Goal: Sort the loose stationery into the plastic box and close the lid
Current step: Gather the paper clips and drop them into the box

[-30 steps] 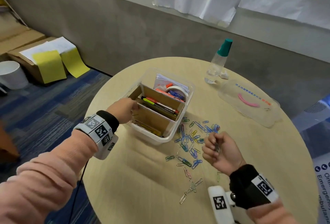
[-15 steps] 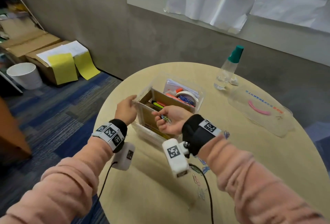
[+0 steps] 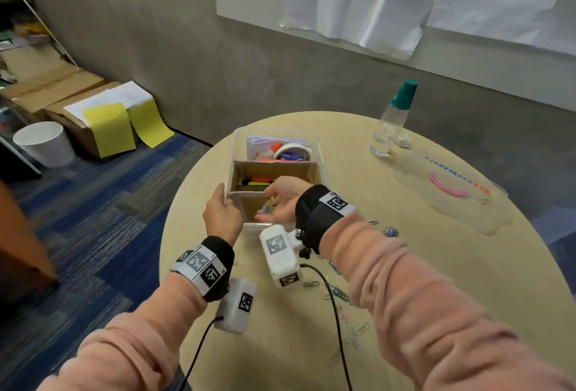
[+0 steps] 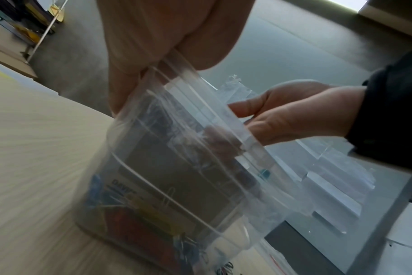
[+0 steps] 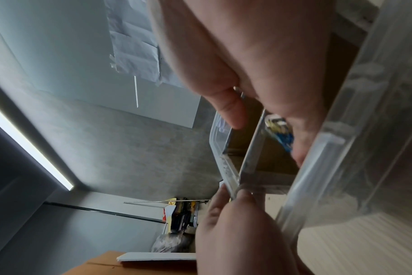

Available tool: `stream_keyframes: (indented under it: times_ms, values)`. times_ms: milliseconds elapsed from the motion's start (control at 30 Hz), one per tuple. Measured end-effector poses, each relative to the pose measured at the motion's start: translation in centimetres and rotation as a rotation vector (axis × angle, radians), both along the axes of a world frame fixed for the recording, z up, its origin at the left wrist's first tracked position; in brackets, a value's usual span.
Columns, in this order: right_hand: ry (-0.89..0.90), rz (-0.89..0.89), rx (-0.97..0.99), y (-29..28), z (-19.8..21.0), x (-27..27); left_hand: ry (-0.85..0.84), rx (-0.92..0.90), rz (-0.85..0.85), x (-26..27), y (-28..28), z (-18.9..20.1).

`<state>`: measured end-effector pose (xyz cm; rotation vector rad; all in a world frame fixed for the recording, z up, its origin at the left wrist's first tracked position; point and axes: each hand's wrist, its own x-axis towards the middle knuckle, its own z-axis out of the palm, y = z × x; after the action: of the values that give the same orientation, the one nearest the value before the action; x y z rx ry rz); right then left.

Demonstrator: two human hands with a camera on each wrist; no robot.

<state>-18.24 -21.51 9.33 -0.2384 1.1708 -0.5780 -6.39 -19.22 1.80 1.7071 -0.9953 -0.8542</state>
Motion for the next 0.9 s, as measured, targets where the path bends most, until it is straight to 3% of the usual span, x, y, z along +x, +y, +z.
stream_keyframes:
  times_ms: [233, 467, 567, 633, 700, 800, 900]
  values:
    - [-0.087, 0.185, -0.071, 0.9, 0.4, -1.9, 0.0, 0.026, 0.003, 0.7, -0.2, 0.0]
    - [-0.057, -0.018, -0.311, 3.5, 0.0, -10.0, -0.033, 0.051, -0.071, 2.1, -0.7, -0.1]
    - [0.024, -0.139, -0.372, 5.6, -0.7, -14.3, -0.282, 0.068, -0.116, 2.1, -0.8, 1.1]
    - [0.163, -0.134, -0.397, 7.4, -1.9, -16.6, -0.522, 0.0, -0.151, 1.0, -0.7, 2.3]
    - [0.474, 0.031, -0.436, 9.2, -3.8, -18.0, -0.665, -0.164, -0.229, -1.1, 0.0, 3.2]
    - [0.949, 0.395, -0.553, 11.3, -7.6, -18.6, -0.709, -0.461, -0.477, -5.2, 2.0, 4.2]
    - [1.139, 0.657, -0.659, 12.1, -10.4, -17.8, -0.685, -0.653, -0.838, -9.0, 3.8, 3.5]
